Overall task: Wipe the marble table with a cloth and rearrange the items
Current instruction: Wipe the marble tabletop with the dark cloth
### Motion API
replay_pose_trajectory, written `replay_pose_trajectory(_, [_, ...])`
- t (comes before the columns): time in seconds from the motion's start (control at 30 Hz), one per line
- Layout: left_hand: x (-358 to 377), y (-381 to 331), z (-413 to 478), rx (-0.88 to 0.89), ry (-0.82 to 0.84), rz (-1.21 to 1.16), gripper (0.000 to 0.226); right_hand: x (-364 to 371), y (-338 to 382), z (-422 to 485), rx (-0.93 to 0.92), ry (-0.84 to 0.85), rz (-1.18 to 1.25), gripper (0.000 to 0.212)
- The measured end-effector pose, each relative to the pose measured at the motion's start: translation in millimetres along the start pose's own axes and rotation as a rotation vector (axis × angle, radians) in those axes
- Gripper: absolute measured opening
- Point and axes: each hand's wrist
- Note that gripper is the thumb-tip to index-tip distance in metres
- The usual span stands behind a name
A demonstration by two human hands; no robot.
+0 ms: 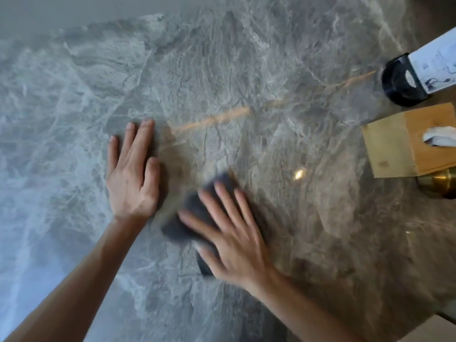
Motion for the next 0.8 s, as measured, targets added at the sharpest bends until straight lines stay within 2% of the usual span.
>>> replay_pose_trajectory(0.03, [-1.4, 1.8, 1.0, 0.009, 0.01, 0.003, 0.058, -0.1, -3.1, -45.3, -0.061, 0.045, 0.025, 0.056])
replay_pose_trajectory(0.1, [1.2, 3.5, -0.4, 0.01, 0.014, 0.042, 0.057, -4.9, -69.9, -74.6, 0.05, 0.022, -0.07, 0.053])
replay_pose_trajectory(0.17, [5.2, 0.9, 2.1, -0.005, 0.016, 0.074, 0.057, -25.0, -147.7, -7.7, 0.51, -0.162, -0.077, 0.052])
replay_pose_trajectory(0.2, [5.9, -0.8, 3.1, -0.014, 0.021, 0.076, 0.058, -35.5, -163.4, 38.7, 0.671, -0.201, -0.088, 0.054])
replay_pose_trajectory(0.23, [5.5, -1.8, 3.8, -0.026, 0.021, 0.069, 0.058, -36.7, -158.1, 73.9, 0.688, -0.215, -0.122, 0.055])
replay_pose_trajectory(0.27, [3.9, -1.2, 3.7, -0.035, 0.021, 0.052, 0.059, -30.6, -134.7, 90.9, 0.591, -0.208, -0.144, 0.055])
replay_pose_trajectory(0.3, [1.4, 0.7, 2.2, -0.035, 0.03, 0.033, 0.059, -20.3, -103.4, 85.3, 0.395, -0.169, -0.136, 0.053])
replay_pose_trajectory(0.37, [-2.3, 4.9, 0.7, -0.006, 0.04, -0.005, 0.058, -6.8, -61.0, 18.1, -0.023, -0.014, -0.107, 0.054])
replay_pose_trajectory(0.4, [-3.6, 4.7, 0.5, 0.008, 0.034, -0.014, 0.058, -10.0, -68.1, -18.9, -0.08, 0.032, -0.091, 0.055])
replay_pose_trajectory(0.43, [-3.9, 4.0, -0.5, 0.009, 0.023, -0.018, 0.058, -17.0, -93.0, -40.3, -0.043, 0.035, -0.105, 0.054])
replay_pose_trajectory(0.5, [-2.2, -1.2, -2.0, -0.039, -0.019, -0.029, 0.056, -29.1, -163.1, -35.5, 0.278, -0.035, -0.152, 0.053])
replay_pose_trajectory(0.57, [2.1, -3.6, -2.2, -0.064, -0.045, -0.051, 0.055, -43.1, -208.6, 16.5, 0.591, -0.147, -0.155, 0.055])
replay_pose_trajectory(0.6, [4.2, -2.7, -0.6, -0.055, -0.045, -0.089, 0.056, -44.3, -213.8, 49.1, 0.625, -0.19, -0.187, 0.057])
replay_pose_trajectory(0.67, [4.2, 3.0, 2.5, -0.069, -0.022, -0.197, 0.057, -39.7, -190.0, 97.4, 0.521, -0.188, -0.161, 0.059])
replay_pose_trajectory(0.73, [1.4, 3.3, 3.9, -0.122, 0.017, -0.244, 0.062, -31.6, -158.5, 108.5, 0.259, -0.139, -0.167, 0.059])
replay_pose_trajectory(0.8, [-0.1, -10.2, -5.9, -0.031, 0.057, -0.115, 0.069, -23.2, -130.4, 99.6, 0.021, -0.083, -0.191, 0.06])
Point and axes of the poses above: each hand's wrist, its own z-axis towards the middle knuckle, its own x-axis out of the palm, y = z × x, and after that the axes turned 12 degrees about -x, right-handed
